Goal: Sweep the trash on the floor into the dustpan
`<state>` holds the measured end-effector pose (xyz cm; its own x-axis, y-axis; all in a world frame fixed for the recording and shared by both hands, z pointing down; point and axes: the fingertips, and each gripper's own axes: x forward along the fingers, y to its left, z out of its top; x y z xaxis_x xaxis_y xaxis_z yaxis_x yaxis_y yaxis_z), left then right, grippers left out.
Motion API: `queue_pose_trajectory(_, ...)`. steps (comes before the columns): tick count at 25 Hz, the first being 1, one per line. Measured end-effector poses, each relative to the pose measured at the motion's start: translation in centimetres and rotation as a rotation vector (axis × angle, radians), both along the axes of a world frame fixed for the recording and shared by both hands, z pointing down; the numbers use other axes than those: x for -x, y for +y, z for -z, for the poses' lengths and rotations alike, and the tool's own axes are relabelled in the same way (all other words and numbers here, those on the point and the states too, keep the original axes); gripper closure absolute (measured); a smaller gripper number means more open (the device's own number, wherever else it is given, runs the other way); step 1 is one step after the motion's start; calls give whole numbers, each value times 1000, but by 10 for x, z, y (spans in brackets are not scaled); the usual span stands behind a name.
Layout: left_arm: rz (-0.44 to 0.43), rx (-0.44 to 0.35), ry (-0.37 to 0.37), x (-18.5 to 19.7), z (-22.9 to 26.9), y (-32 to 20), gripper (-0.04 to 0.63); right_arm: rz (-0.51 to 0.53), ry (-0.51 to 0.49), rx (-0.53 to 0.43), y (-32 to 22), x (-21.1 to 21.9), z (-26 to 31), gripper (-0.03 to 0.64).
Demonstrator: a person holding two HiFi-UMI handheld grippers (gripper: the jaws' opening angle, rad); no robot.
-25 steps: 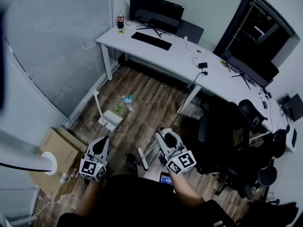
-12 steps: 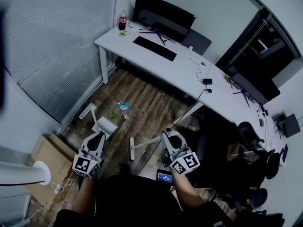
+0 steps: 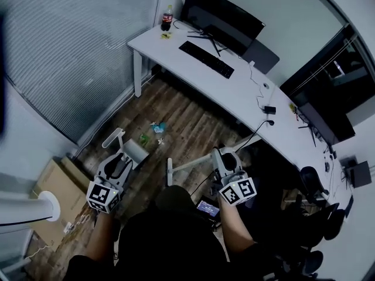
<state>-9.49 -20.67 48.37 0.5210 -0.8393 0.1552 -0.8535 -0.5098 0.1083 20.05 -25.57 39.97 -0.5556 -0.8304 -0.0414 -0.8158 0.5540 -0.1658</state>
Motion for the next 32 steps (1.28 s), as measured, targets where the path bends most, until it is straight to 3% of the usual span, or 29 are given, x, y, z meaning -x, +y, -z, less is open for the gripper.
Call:
queue_pose_trajectory(8, -6, 84, -236, 24, -27, -22, 382, 29, -6, -25, -50, -3, 1, 506)
queue_pose_trajectory(20, -9, 369, -511, 70, -91, -83, 354, 98, -19, 2, -155, -16, -10, 505)
queue_pose_trajectory(27, -11, 575, -626, 95, -143, -111, 345, 173, -6, 60, -239, -9, -21, 505)
queue_pose_trajectory(32, -16, 696, -661, 104, -181, -119, 345, 241, 8, 63, -288, 9, -27, 505)
